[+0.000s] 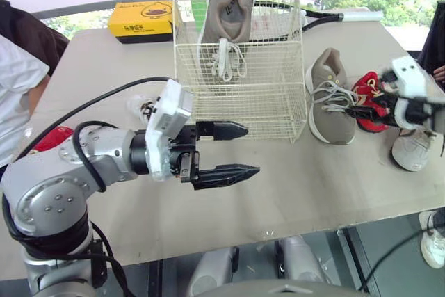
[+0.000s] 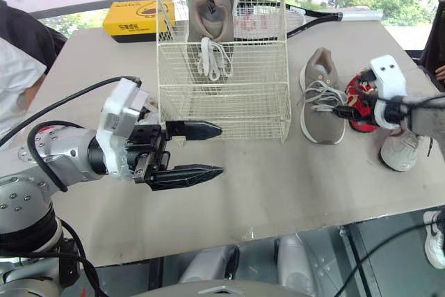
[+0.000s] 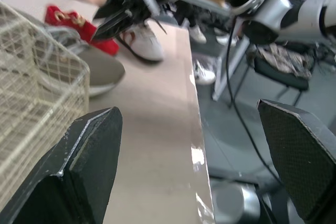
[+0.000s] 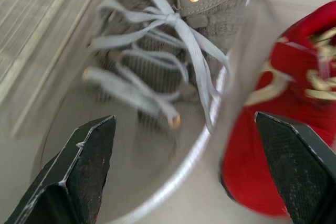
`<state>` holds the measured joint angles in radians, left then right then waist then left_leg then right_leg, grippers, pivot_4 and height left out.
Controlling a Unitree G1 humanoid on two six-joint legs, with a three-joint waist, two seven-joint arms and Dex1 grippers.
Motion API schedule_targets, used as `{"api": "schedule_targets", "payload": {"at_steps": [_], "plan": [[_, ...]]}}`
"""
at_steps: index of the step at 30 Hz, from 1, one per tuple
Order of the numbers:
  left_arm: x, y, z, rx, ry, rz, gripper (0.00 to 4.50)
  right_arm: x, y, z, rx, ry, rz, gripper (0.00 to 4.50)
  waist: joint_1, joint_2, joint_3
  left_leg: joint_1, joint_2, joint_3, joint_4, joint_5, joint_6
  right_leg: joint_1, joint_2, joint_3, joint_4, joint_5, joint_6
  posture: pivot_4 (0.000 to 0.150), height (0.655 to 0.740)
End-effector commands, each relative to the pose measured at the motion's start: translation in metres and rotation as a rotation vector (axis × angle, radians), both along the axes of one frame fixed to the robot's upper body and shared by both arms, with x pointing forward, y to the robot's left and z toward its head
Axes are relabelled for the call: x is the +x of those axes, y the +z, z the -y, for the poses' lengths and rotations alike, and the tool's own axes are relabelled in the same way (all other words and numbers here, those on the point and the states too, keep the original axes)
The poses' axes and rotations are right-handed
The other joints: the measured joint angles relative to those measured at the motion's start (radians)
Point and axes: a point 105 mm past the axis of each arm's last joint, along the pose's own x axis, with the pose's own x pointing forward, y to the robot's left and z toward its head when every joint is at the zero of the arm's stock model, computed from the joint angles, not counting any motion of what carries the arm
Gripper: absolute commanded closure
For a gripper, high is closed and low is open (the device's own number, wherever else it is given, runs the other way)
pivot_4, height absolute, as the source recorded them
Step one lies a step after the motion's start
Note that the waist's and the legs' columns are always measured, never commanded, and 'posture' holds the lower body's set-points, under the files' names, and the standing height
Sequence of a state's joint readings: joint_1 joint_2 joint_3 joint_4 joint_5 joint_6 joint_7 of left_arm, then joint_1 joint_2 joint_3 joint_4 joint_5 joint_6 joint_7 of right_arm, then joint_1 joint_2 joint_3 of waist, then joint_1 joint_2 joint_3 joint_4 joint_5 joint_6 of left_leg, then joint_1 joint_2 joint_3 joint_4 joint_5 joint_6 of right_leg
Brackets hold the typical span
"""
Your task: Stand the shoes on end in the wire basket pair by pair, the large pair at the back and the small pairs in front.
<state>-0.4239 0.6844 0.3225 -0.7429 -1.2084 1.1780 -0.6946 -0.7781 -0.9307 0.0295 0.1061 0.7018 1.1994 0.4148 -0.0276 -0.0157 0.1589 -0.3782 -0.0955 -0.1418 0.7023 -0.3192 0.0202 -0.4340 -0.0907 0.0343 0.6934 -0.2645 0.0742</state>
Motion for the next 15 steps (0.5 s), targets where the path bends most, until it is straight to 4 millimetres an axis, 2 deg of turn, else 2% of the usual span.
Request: {"api": "schedule_targets", "payload": {"at_steps": [1, 6, 15], "plan": [[-0.005, 0.006, 0.002, -0.013, 0.023, 0.052, 0.07, 0.017, 0.010, 0.008, 0.008, -0.039, 0.020, 0.40, 0.003, 0.000, 0.000, -0.001, 0.000, 0.000, 0.000, 0.000, 0.000, -0.001, 0.000, 0.000, 0.000, 0.000, 0.000, 0.150, 0.7400], [-0.004, 0.007, 0.001, -0.027, 0.054, 0.075, 0.07, 0.038, 0.002, 0.014, 0.019, -0.086, -0.024, 0.40, 0.007, 0.000, 0.000, -0.003, 0.001, 0.001, -0.001, 0.000, 0.000, -0.001, 0.000, 0.000, -0.005, 0.000, 0.000, 0.150, 0.7400], [-0.003, 0.004, 0.001, -0.028, 0.071, 0.084, 0.07, 0.054, -0.012, 0.003, 0.079, -0.030, -0.110, 0.40, 0.006, 0.001, 0.000, -0.002, 0.002, 0.003, -0.001, 0.000, 0.000, -0.001, 0.001, 0.000, -0.006, 0.000, 0.000, 0.150, 0.7400]]}}
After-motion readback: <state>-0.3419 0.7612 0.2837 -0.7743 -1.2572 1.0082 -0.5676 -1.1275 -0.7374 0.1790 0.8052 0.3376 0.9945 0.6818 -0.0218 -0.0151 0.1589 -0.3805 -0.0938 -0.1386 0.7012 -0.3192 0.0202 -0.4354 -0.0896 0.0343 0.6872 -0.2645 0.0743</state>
